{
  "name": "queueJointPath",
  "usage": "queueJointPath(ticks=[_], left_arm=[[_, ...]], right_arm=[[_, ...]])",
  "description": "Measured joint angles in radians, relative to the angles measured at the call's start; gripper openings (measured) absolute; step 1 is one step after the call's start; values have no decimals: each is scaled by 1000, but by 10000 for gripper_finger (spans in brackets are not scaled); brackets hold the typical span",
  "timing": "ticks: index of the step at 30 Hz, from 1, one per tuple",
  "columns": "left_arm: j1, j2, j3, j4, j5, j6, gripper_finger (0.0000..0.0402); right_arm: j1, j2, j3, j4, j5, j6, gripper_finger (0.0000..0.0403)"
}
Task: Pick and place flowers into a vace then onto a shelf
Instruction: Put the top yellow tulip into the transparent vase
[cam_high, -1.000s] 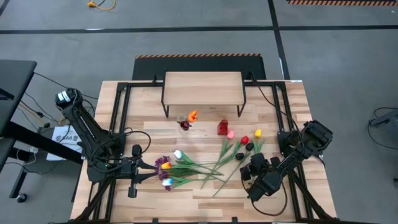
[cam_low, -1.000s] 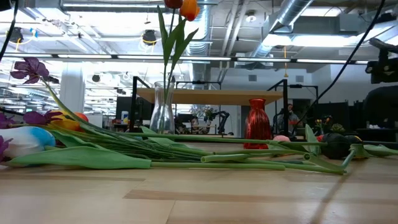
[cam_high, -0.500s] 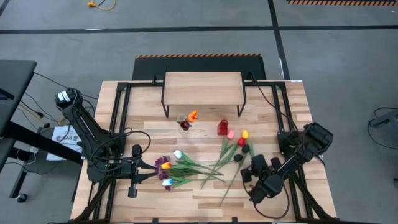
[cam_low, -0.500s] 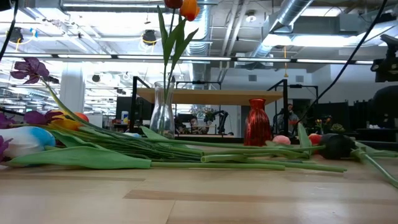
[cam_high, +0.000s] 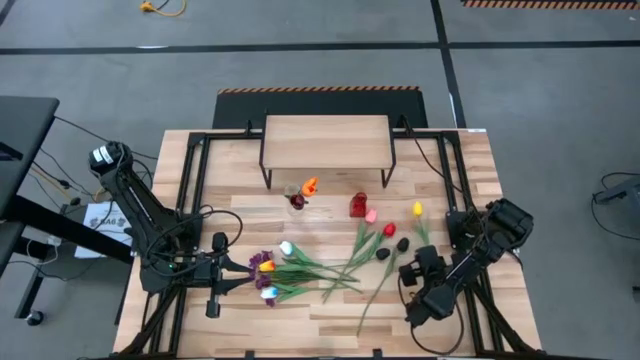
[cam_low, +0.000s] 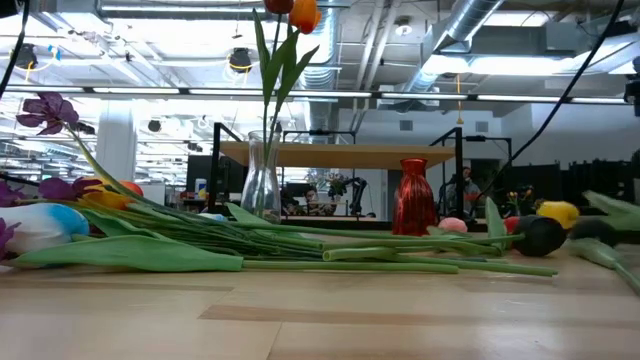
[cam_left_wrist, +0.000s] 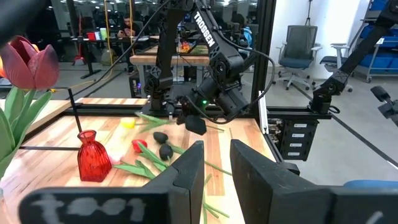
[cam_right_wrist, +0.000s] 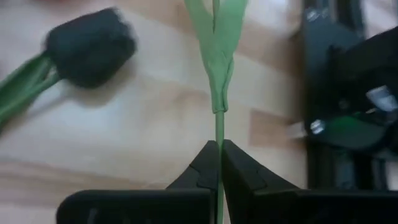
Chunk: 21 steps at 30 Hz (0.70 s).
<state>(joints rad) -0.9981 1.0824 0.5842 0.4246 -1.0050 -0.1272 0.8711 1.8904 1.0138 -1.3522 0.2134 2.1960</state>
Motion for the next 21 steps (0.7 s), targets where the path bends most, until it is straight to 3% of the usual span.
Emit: queueJointPath(ticks=[12, 21], left_arm=[[0, 0, 0, 0, 0, 0, 68], [0, 0, 0, 0, 0, 0, 68]], right_arm=[[-23, -4, 132, -213, 164, -5, 0], [-2, -5, 253, -159, 431, -152, 0]])
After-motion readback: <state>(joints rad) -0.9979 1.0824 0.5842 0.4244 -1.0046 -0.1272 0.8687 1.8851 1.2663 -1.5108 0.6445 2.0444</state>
